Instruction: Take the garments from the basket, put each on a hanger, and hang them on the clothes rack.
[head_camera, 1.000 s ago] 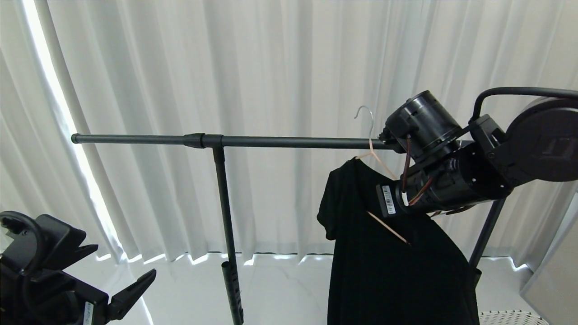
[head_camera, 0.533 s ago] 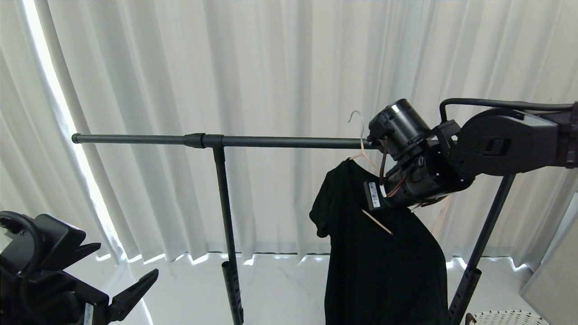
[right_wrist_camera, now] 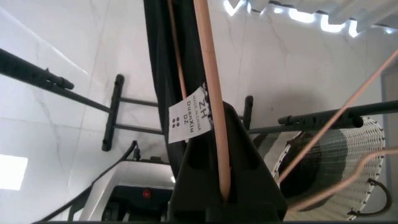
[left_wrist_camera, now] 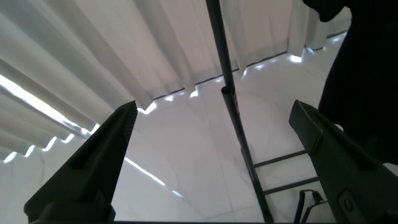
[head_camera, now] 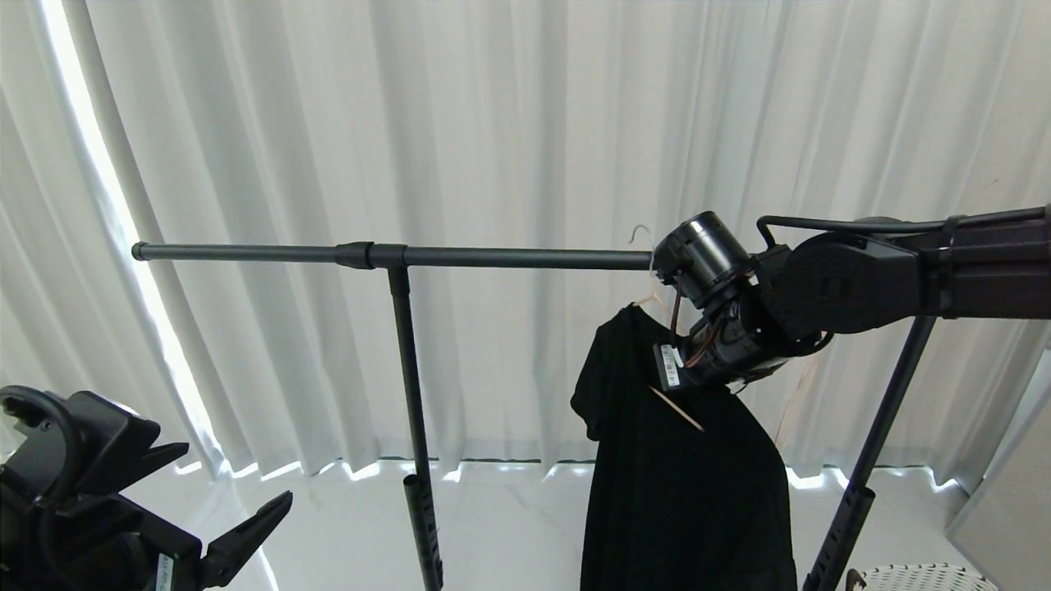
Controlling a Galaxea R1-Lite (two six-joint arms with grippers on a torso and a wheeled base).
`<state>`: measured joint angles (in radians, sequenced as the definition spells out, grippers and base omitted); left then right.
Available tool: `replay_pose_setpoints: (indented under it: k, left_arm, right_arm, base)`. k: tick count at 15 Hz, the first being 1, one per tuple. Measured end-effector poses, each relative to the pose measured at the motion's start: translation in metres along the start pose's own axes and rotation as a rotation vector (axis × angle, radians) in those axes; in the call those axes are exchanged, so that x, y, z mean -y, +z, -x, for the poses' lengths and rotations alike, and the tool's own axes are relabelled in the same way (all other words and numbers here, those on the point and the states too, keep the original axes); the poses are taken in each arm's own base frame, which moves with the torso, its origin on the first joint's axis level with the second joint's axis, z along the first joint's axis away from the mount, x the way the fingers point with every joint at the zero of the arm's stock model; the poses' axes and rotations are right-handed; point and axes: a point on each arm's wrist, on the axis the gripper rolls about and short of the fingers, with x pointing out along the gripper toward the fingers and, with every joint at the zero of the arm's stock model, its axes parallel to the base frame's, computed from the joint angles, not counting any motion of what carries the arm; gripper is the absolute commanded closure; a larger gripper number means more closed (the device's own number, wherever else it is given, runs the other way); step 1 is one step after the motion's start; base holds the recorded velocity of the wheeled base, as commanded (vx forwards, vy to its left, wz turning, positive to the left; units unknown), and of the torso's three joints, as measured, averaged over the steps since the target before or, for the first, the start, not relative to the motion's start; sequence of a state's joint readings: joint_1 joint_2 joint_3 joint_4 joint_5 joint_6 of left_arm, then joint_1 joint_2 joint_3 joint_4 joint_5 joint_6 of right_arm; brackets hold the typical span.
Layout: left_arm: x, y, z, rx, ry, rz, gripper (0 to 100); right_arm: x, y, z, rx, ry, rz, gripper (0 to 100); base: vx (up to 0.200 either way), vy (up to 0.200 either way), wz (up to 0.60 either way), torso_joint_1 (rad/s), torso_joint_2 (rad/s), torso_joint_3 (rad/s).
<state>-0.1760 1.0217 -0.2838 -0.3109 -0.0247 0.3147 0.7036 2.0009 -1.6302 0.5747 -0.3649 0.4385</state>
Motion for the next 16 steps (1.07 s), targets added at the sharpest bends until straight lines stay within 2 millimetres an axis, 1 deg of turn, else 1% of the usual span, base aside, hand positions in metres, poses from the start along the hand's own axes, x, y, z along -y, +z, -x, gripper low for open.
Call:
replay_pose_setpoints:
  k: [8, 15, 16]
  left_arm:
    - [0.001, 0.000, -0.001, 0.000, -0.012, -0.003, 0]
    - [0.001, 0.000, -0.001, 0.001, -0.012, -0.004, 0]
    - [0.001, 0.000, -0.001, 0.001, -0.012, -0.005, 0]
  right_arm:
    - [-0.004, -0.001, -0.015, -0.007, -0.006, 0.001, 100]
    - [-0.006, -0.002, -0.015, -0.011, -0.005, 0.004, 100]
    - [-0.006, -0.002, -0.015, -0.011, -0.003, 0.006, 0]
  base:
    - [0.000, 0.000, 0.00, 0.000, 0.00, 0.000]
    - [0.000, 0.000, 0.00, 0.000, 0.00, 0.000]
    - [0.000, 0.000, 0.00, 0.000, 0.00, 0.000]
